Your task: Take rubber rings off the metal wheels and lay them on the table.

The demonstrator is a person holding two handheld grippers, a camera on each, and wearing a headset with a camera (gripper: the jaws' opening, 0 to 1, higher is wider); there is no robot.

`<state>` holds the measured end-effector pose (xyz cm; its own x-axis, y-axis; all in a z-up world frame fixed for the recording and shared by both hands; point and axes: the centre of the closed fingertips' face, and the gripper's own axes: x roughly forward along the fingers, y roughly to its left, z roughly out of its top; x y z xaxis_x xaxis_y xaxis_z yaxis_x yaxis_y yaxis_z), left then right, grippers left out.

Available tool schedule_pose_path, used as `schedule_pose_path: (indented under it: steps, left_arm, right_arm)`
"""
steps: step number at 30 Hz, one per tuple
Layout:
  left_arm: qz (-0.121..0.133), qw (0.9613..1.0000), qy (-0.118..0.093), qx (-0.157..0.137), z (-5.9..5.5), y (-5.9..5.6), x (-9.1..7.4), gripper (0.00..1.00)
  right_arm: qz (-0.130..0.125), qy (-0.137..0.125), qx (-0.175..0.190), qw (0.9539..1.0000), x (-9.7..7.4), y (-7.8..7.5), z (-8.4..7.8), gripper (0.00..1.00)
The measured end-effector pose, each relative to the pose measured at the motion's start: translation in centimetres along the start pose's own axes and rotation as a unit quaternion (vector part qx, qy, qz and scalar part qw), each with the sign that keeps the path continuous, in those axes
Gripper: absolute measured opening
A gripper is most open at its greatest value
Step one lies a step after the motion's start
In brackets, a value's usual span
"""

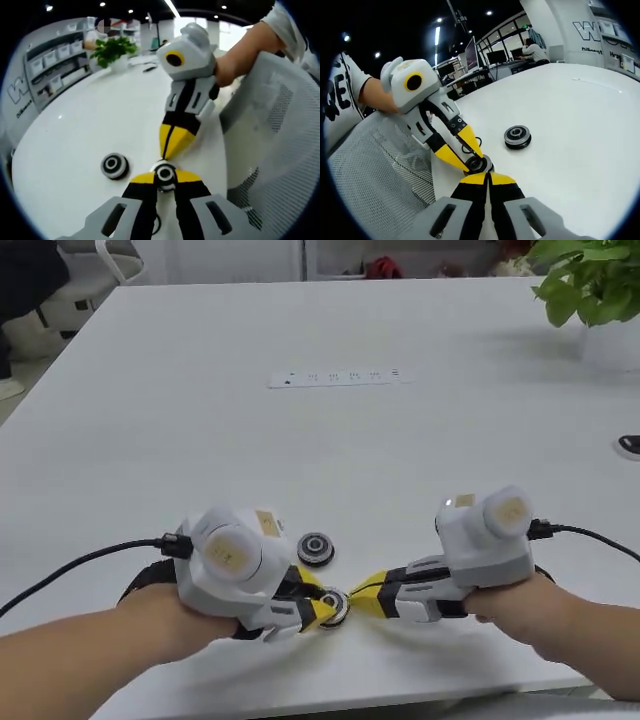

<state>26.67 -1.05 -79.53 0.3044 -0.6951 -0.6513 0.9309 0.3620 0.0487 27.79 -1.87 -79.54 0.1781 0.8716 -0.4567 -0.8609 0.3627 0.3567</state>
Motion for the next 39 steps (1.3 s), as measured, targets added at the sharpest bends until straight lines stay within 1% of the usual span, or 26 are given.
schedule_pose_path:
  steps: [1,2,3,4,10,31,39]
  left_arm:
    - [0.001,1.0,0.0,0.0,0.0,0.0,0.0,0.12]
    - [0.001,1.0,0.0,0.001,0.0,0.0,0.0,0.12]
    - [0.002,1.0,0.0,0.001,0.0,0.0,0.0,0.12]
    - [0.003,1.0,0.0,0.001,0.0,0.0,0.1,0.12]
    - [0.006,1.0,0.001,0.004,0.1,0.0,0.1,0.12]
    - [0.005,1.0,0.0,0.007,0.1,-0.2,0.2,0.12]
    - [0.003,1.0,-0.002,0.006,0.1,-0.2,0.1,0.12]
  right_arm:
    - [-0.001,0.011,0.005,0.9999,0.0,-0.1,-0.3,0.0]
    - [0.0,0.008,-0.001,1.0,0.1,0.0,-0.2,0.0]
    - [-0.001,0.008,0.0,1.0,0.1,-0.1,-0.2,0.0]
    - [0.002,0.005,0.008,1.0,0.1,0.1,-0.2,0.0]
    - [0.009,0.0,0.021,0.9997,0.1,0.4,0.0,0.0]
    - [0.032,-0.001,0.011,0.9994,0.4,1.6,0.1,0.0]
    - [0.039,-0.009,0.016,0.9991,0.3,1.9,0.3,0.0]
